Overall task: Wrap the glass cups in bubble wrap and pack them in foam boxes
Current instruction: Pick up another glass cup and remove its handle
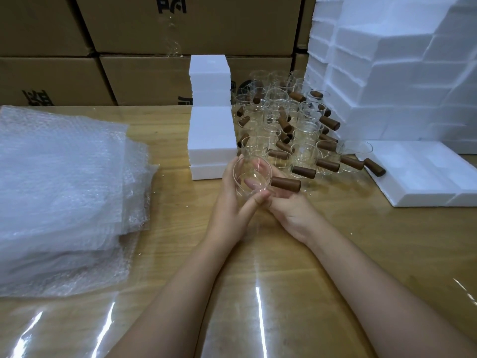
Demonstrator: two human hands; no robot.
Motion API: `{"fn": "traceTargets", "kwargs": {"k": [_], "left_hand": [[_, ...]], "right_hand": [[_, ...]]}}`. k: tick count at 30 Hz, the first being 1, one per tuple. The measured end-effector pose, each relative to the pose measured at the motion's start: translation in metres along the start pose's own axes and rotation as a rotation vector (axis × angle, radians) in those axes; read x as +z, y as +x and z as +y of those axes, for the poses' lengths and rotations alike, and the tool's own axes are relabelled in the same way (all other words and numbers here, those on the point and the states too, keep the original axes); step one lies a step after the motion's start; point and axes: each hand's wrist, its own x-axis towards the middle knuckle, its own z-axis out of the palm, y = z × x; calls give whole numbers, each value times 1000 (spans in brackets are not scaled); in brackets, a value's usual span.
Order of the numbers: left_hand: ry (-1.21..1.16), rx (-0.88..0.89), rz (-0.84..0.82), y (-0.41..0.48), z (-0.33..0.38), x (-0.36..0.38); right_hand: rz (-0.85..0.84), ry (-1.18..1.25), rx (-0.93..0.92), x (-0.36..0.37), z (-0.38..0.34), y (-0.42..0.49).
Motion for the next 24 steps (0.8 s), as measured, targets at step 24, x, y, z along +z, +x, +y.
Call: {"fn": "traceTargets", "kwargs": {"k": [24], "left_hand": [[112,80,5,0,-6,-5]], "right_hand": [[226,-1660,-557,23,-3,-9]]}}
